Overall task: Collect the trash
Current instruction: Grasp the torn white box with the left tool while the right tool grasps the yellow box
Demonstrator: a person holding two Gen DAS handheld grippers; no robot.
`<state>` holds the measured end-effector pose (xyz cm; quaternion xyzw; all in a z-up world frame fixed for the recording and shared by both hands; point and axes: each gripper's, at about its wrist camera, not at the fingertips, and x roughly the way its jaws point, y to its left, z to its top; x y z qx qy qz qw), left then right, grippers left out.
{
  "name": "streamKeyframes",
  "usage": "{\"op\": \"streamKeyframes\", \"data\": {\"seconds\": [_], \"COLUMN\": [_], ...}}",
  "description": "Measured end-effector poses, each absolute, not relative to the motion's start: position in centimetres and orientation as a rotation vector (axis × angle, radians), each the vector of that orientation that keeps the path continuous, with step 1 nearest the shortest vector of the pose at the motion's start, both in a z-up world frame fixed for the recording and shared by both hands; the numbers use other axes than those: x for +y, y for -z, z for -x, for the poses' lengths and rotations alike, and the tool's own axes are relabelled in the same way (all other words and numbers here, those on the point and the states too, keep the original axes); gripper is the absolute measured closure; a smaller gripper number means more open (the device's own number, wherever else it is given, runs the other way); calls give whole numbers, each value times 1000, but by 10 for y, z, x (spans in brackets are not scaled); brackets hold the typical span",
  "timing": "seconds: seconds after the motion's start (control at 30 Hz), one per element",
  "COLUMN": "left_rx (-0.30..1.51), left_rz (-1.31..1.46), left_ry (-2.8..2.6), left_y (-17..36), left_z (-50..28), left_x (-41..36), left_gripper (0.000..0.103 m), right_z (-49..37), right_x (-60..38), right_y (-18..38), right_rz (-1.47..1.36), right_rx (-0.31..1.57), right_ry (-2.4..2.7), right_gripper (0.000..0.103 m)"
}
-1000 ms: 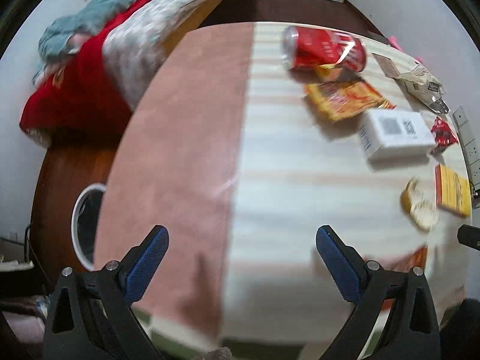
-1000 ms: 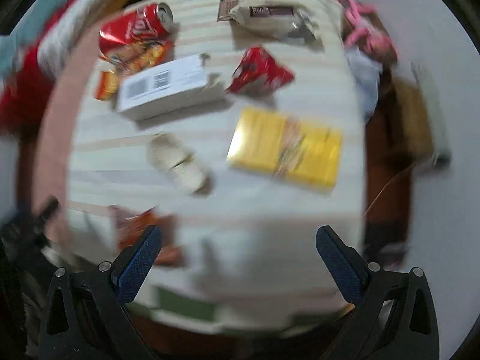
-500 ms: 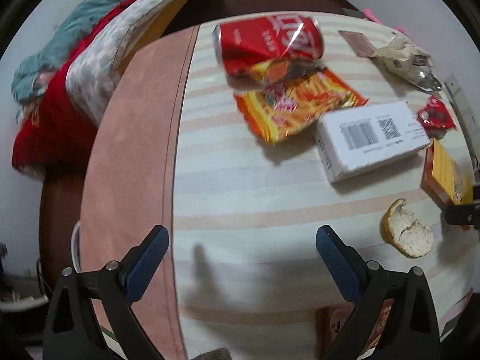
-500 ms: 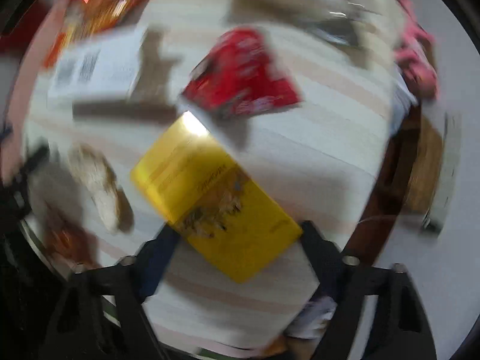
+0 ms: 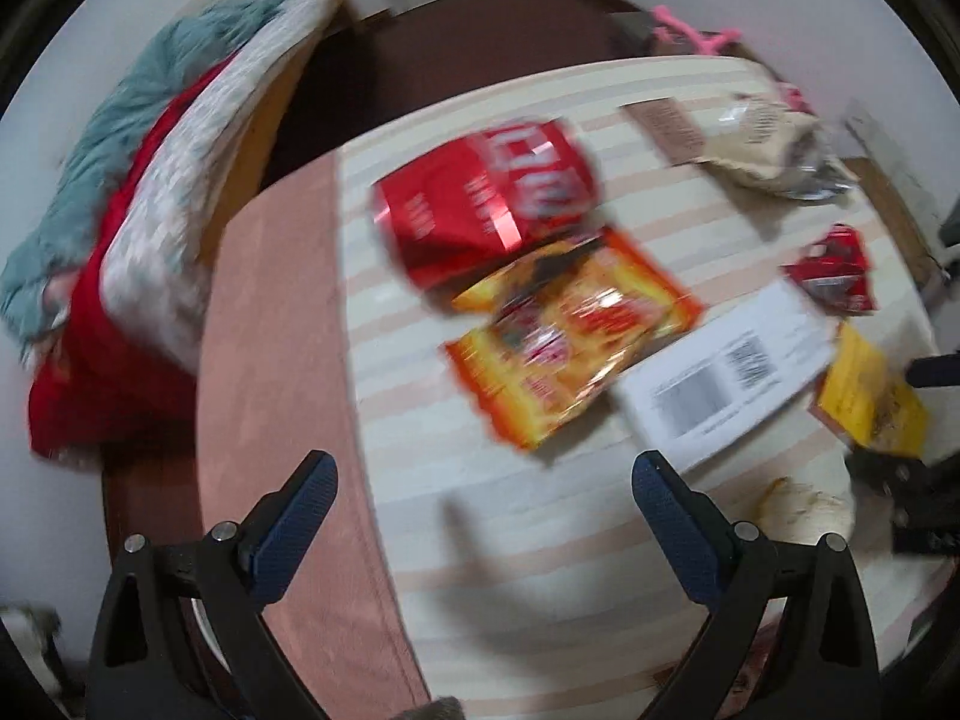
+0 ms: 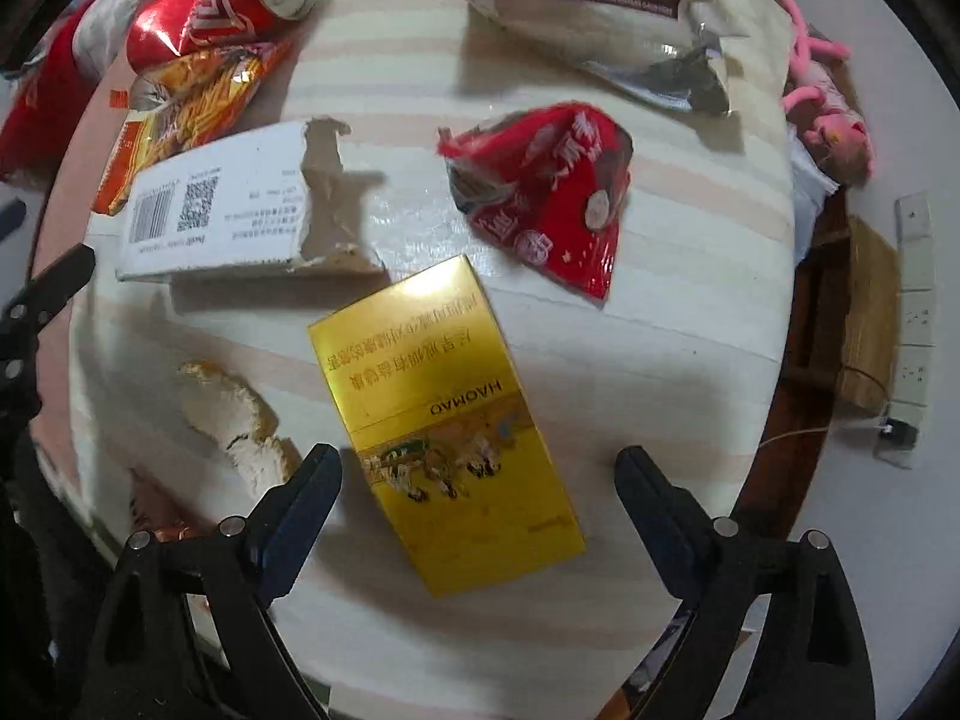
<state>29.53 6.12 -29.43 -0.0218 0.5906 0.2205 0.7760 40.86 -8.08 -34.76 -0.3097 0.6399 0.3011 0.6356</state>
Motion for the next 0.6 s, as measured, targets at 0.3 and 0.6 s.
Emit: {"op": "streamKeyframes", "data": {"seconds": [0.3,0.6], "left_rx": [1372,1442], "left_rz": [-181,15], "left_ry": [-26,-38], "left_y": [310,328], "left_z": [-358,-364], "left_x": [13,18], "left_gripper": [3,54], "right_z": [-430,-436], "right_x": [-141,-140], "right_y": [334,341], "right_rz": [362,388], "right_rx": [1549,1573], "right_ry": [-482,-505], "right_gripper": [34,29]}}
